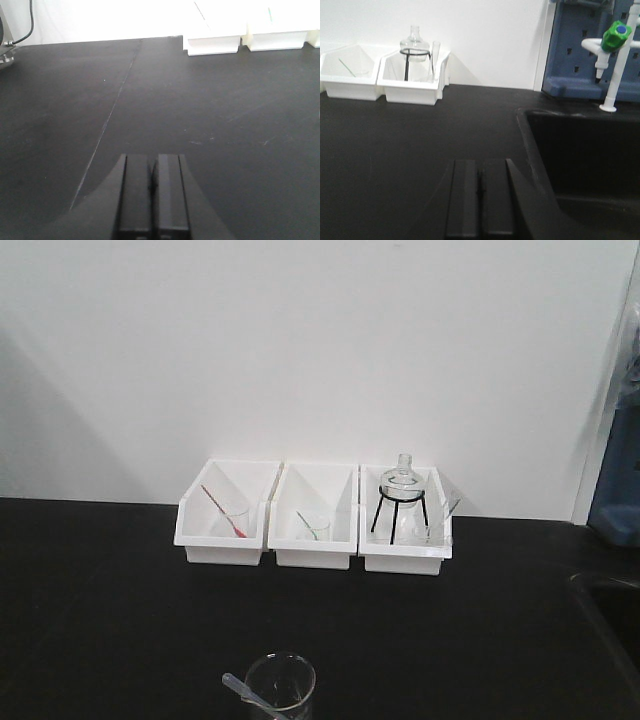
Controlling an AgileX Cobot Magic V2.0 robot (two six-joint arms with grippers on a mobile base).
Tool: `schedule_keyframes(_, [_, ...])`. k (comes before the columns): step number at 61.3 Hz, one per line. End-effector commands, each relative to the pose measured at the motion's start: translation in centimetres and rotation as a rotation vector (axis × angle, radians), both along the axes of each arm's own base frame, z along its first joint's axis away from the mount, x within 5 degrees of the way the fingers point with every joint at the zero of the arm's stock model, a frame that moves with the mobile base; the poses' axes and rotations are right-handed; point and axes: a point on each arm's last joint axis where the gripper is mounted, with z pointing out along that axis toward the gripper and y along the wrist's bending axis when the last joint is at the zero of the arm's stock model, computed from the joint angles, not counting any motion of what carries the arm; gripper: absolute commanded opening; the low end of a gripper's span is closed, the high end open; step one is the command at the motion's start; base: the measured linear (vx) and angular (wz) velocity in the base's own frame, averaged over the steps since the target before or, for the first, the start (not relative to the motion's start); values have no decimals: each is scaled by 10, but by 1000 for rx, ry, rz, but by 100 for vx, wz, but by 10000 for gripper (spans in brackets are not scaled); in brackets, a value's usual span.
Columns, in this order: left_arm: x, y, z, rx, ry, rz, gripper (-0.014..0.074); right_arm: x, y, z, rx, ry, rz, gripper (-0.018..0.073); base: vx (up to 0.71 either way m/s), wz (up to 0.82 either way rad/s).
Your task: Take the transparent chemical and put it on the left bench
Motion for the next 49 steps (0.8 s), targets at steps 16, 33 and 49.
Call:
schedule_keyframes(16, [-1, 0, 3, -14, -81, -1, -3, 1, 0, 1, 1, -33, -3, -8, 0, 0])
schedule_keyframes(33, [-1, 0, 3, -14, -81, -1, -3, 1, 0, 1, 1, -33, -3, -8, 0, 0])
schedule_keyframes(49, [-1, 0, 3, -14, -81, -1, -3, 1, 0, 1, 1, -33, -3, -8, 0, 0])
